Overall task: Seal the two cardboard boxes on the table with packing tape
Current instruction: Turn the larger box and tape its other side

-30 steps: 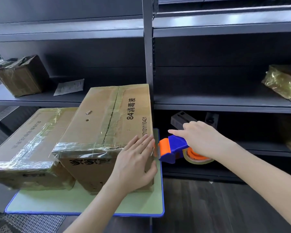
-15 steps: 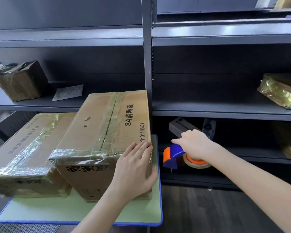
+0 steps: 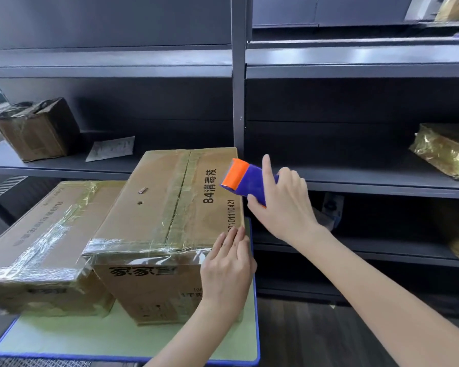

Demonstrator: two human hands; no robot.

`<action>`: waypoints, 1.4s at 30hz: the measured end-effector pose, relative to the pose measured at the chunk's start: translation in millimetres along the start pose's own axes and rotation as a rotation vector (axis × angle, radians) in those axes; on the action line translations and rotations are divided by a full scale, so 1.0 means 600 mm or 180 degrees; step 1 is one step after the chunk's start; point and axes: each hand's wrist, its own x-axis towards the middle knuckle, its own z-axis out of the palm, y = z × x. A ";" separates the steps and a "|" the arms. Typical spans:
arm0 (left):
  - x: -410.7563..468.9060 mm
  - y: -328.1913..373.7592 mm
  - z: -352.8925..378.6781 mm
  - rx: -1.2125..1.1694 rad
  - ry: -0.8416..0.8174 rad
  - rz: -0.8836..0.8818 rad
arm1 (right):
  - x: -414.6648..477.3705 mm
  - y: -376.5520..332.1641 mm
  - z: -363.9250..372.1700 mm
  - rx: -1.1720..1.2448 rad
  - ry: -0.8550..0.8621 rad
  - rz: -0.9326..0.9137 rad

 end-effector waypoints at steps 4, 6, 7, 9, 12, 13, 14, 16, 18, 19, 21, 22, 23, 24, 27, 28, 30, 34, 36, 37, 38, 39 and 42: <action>-0.008 -0.030 -0.040 -0.0357 -0.0425 0.0180 | 0.007 -0.052 0.017 0.0108 0.0002 -0.0451; -0.013 -0.052 -0.059 -0.0454 -0.0482 0.0206 | 0.004 -0.074 0.026 0.0279 -0.0018 -0.0473; -0.016 -0.063 -0.064 -0.0469 -0.0487 0.0248 | 0.002 -0.083 0.030 0.0324 -0.0046 -0.0470; -0.022 -0.081 -0.071 -0.0481 -0.0537 0.0341 | -0.001 -0.091 0.037 0.0292 -0.0239 -0.0514; -0.028 -0.093 -0.078 -0.0543 -0.0644 0.0451 | -0.009 -0.080 0.036 0.0297 -0.0375 -0.0662; -0.028 -0.093 -0.080 -0.0567 -0.0666 0.0466 | -0.015 -0.071 0.031 0.0319 -0.0288 -0.0685; -0.027 -0.093 -0.082 -0.0595 -0.0677 0.0468 | -0.025 -0.062 0.024 0.0343 -0.0094 -0.0675; -0.025 -0.095 -0.084 -0.0684 -0.0667 0.0405 | -0.050 -0.051 0.010 0.0394 0.0391 -0.0564; -0.025 -0.102 -0.087 -0.0760 -0.0621 0.0298 | -0.073 -0.050 0.001 0.0632 0.0404 -0.0581; -0.027 -0.108 -0.089 -0.0762 -0.0586 0.0242 | -0.080 -0.054 -0.002 0.0788 0.0245 -0.0684; -0.030 -0.124 -0.096 -0.0731 -0.0535 0.0098 | -0.082 -0.072 -0.006 0.0948 -0.0045 -0.0961; -0.032 -0.136 -0.102 -0.0685 -0.0517 0.0015 | -0.080 -0.084 -0.003 0.0951 -0.0196 -0.1116; -0.035 -0.152 -0.108 -0.0586 -0.0508 -0.0061 | -0.076 -0.100 0.001 0.0945 -0.0387 -0.1247; -0.038 -0.170 -0.116 -0.0442 -0.0519 -0.0138 | -0.072 -0.116 0.007 0.0941 -0.0603 -0.1363; -0.055 -0.235 -0.148 0.0008 -0.0572 -0.0488 | -0.065 -0.162 0.037 0.0948 -0.1082 -0.1683; -0.061 -0.252 -0.157 0.0099 -0.0597 -0.0611 | -0.067 -0.170 0.048 0.0866 -0.1213 -0.1748; -0.073 -0.277 -0.171 0.0146 -0.0651 -0.0705 | -0.072 -0.183 0.066 0.0575 -0.1299 -0.1923; -0.073 -0.297 -0.173 -0.0024 -0.0706 -0.0518 | -0.065 -0.183 0.071 0.0586 -0.1376 -0.1953; -0.070 -0.313 -0.177 -0.0188 -0.0702 -0.0610 | -0.053 -0.195 0.068 0.0767 -0.1495 -0.1910; -0.071 -0.323 -0.179 -0.0235 -0.0682 -0.0663 | -0.047 -0.207 0.068 0.0846 -0.1499 -0.1904; -0.074 -0.335 -0.182 -0.0264 -0.0667 -0.0699 | -0.044 -0.220 0.070 0.0911 -0.1481 -0.1908; -0.078 -0.347 -0.185 -0.0323 -0.0692 -0.0733 | -0.041 -0.233 0.074 0.0947 -0.1454 -0.1921; -0.091 -0.370 -0.192 -0.0781 -0.0864 -0.0988 | -0.039 -0.259 0.083 0.0864 -0.1359 -0.1952</action>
